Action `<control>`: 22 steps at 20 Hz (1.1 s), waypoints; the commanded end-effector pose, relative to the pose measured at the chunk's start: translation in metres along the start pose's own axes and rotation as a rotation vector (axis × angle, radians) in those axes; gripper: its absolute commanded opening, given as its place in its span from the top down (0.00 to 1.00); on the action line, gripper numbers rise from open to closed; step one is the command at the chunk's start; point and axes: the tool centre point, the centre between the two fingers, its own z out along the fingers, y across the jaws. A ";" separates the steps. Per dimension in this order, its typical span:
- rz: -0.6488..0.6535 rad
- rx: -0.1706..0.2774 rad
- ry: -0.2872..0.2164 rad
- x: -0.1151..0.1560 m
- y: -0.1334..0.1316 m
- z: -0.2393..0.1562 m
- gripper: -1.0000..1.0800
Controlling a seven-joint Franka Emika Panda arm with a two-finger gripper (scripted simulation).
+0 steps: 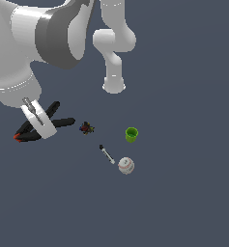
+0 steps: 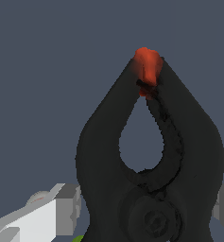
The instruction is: Pick up a designated object from a clutter of objects.
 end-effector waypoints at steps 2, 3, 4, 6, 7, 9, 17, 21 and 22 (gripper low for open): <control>0.000 0.001 0.001 0.007 -0.009 -0.028 1.00; 0.000 0.001 0.001 0.009 -0.011 -0.034 1.00; -0.001 0.001 0.000 0.011 -0.014 -0.041 1.00; -0.001 0.001 0.000 0.014 -0.018 -0.054 1.00; -0.001 0.001 0.000 0.016 -0.020 -0.060 1.00; -0.001 0.002 0.000 0.019 -0.025 -0.071 1.00; -0.002 0.002 0.000 0.030 -0.037 -0.105 1.00; -0.002 0.002 0.000 0.033 -0.040 -0.114 1.00; -0.002 0.002 0.000 0.034 -0.041 -0.115 1.00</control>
